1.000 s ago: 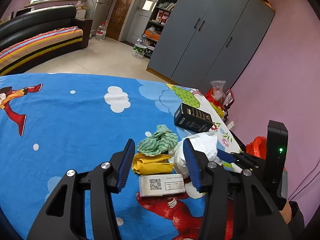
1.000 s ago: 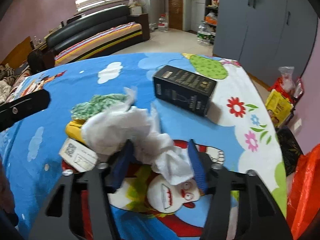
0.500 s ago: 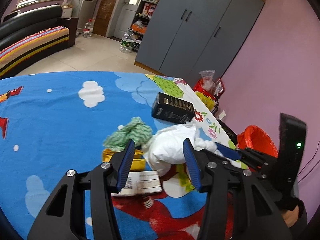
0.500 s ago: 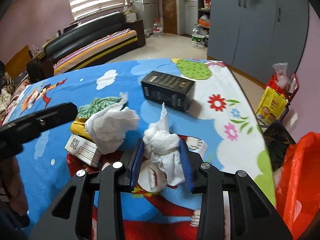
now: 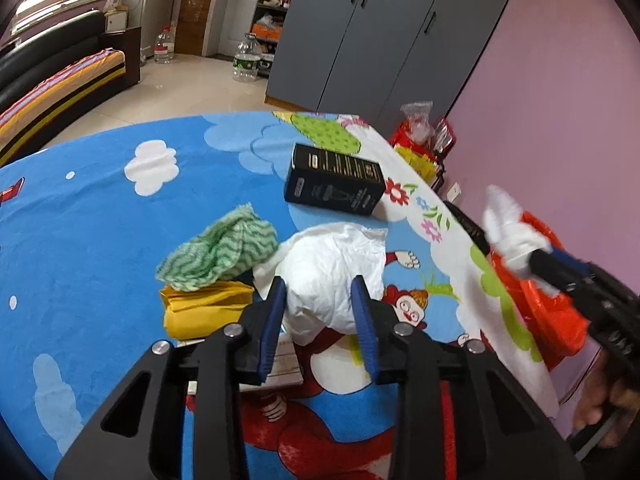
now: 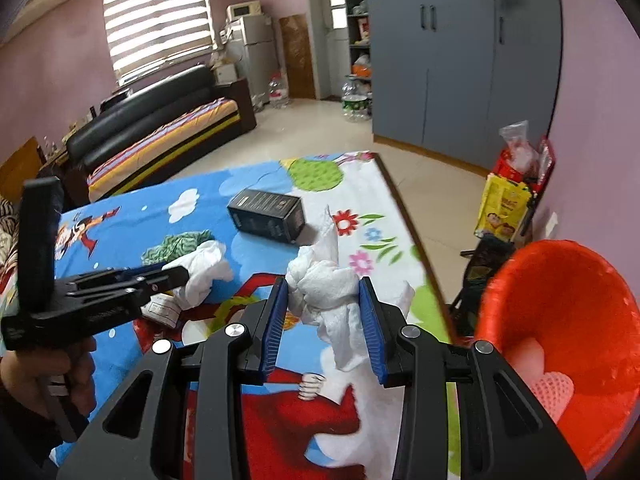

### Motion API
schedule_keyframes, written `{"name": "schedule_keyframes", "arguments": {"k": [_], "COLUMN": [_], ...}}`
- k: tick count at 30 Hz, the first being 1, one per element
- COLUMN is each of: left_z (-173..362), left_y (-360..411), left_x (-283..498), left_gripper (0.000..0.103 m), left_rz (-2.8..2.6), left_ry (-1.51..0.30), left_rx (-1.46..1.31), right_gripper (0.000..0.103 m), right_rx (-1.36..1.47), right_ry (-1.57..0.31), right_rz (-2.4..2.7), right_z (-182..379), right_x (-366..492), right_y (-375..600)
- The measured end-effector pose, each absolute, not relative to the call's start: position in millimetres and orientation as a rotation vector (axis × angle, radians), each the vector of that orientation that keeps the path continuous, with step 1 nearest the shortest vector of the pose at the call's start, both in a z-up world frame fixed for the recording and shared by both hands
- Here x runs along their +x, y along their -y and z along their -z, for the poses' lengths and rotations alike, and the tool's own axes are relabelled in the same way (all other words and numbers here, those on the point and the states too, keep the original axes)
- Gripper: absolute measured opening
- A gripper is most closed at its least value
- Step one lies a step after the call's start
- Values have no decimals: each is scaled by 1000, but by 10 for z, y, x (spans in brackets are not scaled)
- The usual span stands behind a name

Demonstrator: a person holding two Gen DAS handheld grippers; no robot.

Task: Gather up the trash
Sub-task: 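Grasp the white plastic bag with left tool while right tool grasps crumpled tissue, then carry both items over the orange bin and open both tools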

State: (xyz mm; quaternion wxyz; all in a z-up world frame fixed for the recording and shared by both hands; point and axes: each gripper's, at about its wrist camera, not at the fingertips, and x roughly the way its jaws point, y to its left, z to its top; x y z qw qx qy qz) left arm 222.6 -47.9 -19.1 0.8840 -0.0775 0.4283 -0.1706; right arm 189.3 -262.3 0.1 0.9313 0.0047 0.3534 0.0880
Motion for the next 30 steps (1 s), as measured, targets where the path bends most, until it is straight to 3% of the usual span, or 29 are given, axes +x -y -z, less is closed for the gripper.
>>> {"name": "schedule_keyframes", "arguments": {"k": [3, 6, 8, 18, 30], "left_z": [228, 244, 221, -221, -701], "left_y": [515, 562, 573, 798, 1716], "left_x": [2241, 2243, 2236, 2119, 2094], "left_gripper": [33, 17, 15, 15, 15], "left_rz": [349, 349, 351, 421, 619], "left_ry": [-911, -926, -918, -808, -728], "left_rx": [-148, -125, -127, -136, -81], "right_gripper": [36, 36, 36, 36, 36], "right_rx": [20, 30, 34, 41, 62], "right_ry": [-717, -710, -706, -669, -623], "right_rz": [-166, -144, -128, -12, 165], "right_z": [-27, -39, -53, -188, -358], "right_x": [1823, 1762, 1731, 1543, 1389], "right_y": [2721, 2828, 2891, 3315, 3973]}}
